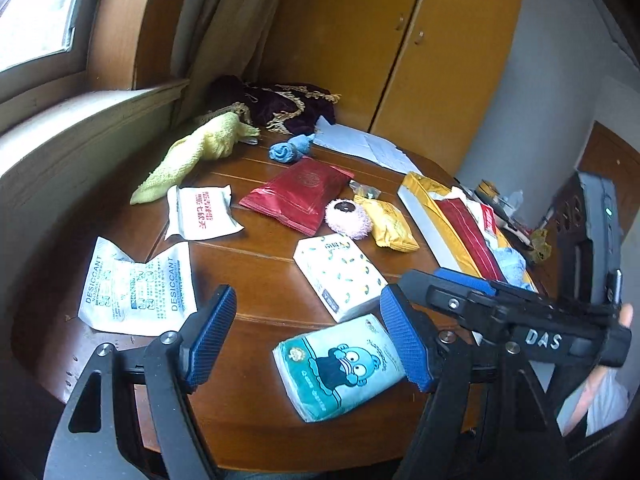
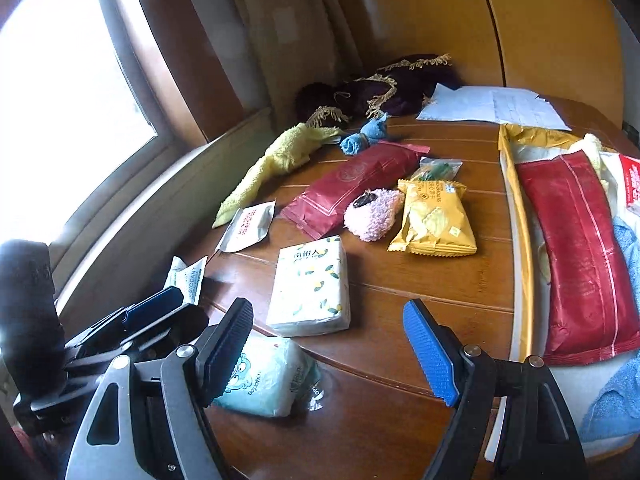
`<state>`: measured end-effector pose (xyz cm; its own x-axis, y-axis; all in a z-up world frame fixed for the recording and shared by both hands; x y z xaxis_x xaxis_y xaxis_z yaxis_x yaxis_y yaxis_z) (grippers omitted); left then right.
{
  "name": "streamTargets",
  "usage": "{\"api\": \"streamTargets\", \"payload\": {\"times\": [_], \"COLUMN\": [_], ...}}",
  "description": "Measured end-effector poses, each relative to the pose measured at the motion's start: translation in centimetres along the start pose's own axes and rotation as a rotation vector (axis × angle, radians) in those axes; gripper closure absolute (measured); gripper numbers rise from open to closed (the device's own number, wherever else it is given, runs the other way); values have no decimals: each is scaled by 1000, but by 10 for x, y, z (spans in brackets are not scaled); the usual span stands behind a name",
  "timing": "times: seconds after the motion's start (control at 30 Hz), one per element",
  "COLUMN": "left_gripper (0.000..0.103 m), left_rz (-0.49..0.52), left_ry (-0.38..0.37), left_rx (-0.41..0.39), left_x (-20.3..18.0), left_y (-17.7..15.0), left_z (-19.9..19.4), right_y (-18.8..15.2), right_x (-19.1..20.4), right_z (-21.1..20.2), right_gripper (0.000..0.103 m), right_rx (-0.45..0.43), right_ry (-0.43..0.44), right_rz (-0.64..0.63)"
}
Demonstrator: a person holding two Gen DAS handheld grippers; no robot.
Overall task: Organize soft objects
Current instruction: 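Move the left gripper to the blue cartoon tissue pack while the right approaches the lemon-print tissue pack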
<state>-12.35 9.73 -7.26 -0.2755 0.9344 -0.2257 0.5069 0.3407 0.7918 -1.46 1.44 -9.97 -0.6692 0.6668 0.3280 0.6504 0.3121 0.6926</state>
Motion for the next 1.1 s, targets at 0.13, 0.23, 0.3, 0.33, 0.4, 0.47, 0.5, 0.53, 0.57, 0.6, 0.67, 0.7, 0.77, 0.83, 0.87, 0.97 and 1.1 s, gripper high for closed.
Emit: {"api": "streamTargets", "payload": {"times": [0.13, 0.23, 0.3, 0.33, 0.4, 0.47, 0.5, 0.53, 0.57, 0.6, 0.67, 0.7, 0.77, 0.83, 0.87, 0.97, 1.1], "left_gripper": [29, 29, 29, 29, 29, 29, 29, 29, 29, 29, 29, 29, 28, 23, 22, 22, 22], "left_rz": [125, 145, 160, 176, 194, 189, 185, 190, 202, 218, 239, 245, 250, 257, 260, 251, 236], "left_ry": [-59, -114, -109, -97, -76, -74, -87, -94, -89, -83, -85, -90, -107, -115, -112, -99, -107], "left_rx": [45, 118, 130, 133, 140, 131, 136, 145, 151, 154, 156, 160, 172, 176, 180, 187, 193], "left_x": [-17, -25, -28, -30, -32, -33, -34, -35, -36, -37, -39, -40, -41, -43, -44, -46, -42], "left_y": [-6, -13, -16, -17, -18, -17, -17, -17, -18, -18, -20, -21, -22, -23, -23, -24, -22], "left_z": [0, 12, 17, 19, 24, 26, 27, 29, 31, 32, 31, 31, 31, 32, 34, 37, 37], "right_y": [-4, -6, -6, -6, -6, -5, -5, -6, -6, -7, -8, -9, -10, -10, -9, -8, -8], "right_x": [-6, -10, -12, -13, -15, -17, -17, -17, -16, -14, -11, -10, -8, -8, -9, -11, -12], "right_z": [16, 23, 25, 25, 24, 24, 24, 25, 25, 25, 26, 26, 26, 26, 26, 24, 24], "right_gripper": [23, 22, 19, 17, 12, 8, 6, 2, 1, 0, 0, 0, 0, 0, 0, 0, 0], "right_rx": [65, 95, 103, 107, 107, 113, 117, 119, 121, 121, 120, 118, 115, 110, 108, 99, 99], "right_ry": [33, 9, 6, 7, 25, 47, 55, 64, 75, 79, 71, 64, 54, 52, 54, 73, 83], "right_rz": [62, 86, 91, 96, 111, 119, 117, 112, 105, 96, 70, 57, 42, 42, 43, 59, 56]}}
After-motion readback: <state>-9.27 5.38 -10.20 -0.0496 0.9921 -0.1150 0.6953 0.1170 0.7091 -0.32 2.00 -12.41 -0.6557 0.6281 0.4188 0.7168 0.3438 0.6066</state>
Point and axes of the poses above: each gripper's, at about its wrist camera, not at the fingertips, and z roughly the way its jaws point, x to its left, y to its top, the point moved 4 cm from there along z, roughly the way its jaws point, and after that the axes turned 4 degrees about z, right-handed, at the moved point
